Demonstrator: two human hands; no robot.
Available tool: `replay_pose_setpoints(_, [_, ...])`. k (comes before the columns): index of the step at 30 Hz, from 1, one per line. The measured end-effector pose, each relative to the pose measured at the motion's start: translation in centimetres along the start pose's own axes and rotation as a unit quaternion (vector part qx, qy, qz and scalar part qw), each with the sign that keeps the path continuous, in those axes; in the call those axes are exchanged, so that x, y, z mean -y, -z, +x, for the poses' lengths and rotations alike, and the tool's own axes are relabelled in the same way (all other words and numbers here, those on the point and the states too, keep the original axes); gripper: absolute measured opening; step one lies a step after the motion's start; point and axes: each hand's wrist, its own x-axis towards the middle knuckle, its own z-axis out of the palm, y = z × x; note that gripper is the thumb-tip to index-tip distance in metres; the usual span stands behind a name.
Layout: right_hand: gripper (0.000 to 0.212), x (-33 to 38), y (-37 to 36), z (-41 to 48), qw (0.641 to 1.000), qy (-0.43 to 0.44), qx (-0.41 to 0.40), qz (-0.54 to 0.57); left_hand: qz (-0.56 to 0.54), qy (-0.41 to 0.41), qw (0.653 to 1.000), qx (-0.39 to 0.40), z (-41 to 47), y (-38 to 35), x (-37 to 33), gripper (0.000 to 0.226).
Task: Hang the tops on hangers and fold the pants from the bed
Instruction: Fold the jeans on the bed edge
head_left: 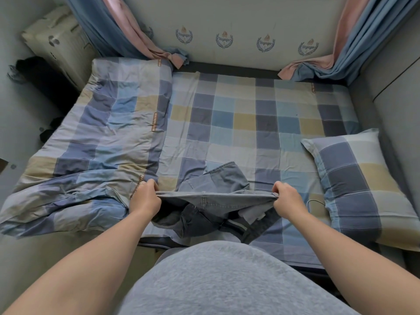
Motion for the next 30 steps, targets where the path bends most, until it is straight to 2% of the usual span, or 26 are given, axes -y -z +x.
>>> replay_pose_setpoints(3, [0.024,-0.3,0.3,0.1,0.990,-0.024,-0.071,-0.121,0.009,0.025,1.000,-0.007,0.3,-0.2,0.8,0.025])
replay_pose_setpoints(6, [0.024,-0.6,0.8,0.7,0.980,-0.051,-0.117,-0.151,0.020,0.053,0.998,-0.015,0.5,-0.4,1.4,0.026])
replay_pose_setpoints(11, [0.022,-2.0,1.9,1.6,0.984,-0.107,-0.126,-0.073,-0.034,0.125,0.991,-0.022,1.4,-0.3,2.8,0.024])
replay_pose_setpoints(14, [0.025,-2.8,2.4,2.3,0.984,-0.143,-0.104,-0.015,-0.090,0.168,0.982,0.020,1.8,-0.1,4.0,0.018])
replay_pose_setpoints(16, [0.031,-3.0,2.3,2.9,0.981,-0.171,-0.088,0.031,-0.158,0.217,0.961,0.061,1.9,0.0,4.4,0.017])
replay_pose_setpoints(18, [0.042,-3.1,2.0,3.6,0.969,-0.192,-0.071,0.136,-0.254,0.279,0.920,0.110,1.7,0.1,4.3,0.022])
replay_pose_setpoints(19, [0.049,-2.9,1.9,3.8,0.953,-0.202,-0.055,0.218,-0.318,0.314,0.885,0.132,1.5,0.2,4.2,0.023])
replay_pose_setpoints(21, [0.061,-2.5,1.9,3.9,0.907,-0.227,-0.003,0.354,-0.461,0.369,0.791,0.160,1.4,0.5,4.0,0.027])
replay_pose_setpoints(23, [0.066,-2.2,2.2,3.5,0.868,-0.231,0.058,0.437,-0.574,0.400,0.695,0.166,1.5,0.6,3.9,0.029])
replay_pose_setpoints(24, [0.066,-2.0,2.4,3.4,0.845,-0.228,0.079,0.476,-0.612,0.402,0.659,0.172,1.5,0.7,4.0,0.028])
replay_pose_setpoints(27, [0.056,-1.8,2.9,3.1,0.773,-0.232,0.114,0.580,-0.676,0.365,0.607,0.205,1.5,1.0,4.2,0.029])
replay_pose_setpoints(30, [0.041,-1.3,3.3,2.8,0.739,-0.252,0.121,0.613,-0.699,0.313,0.596,0.240,1.4,1.3,4.4,0.048])
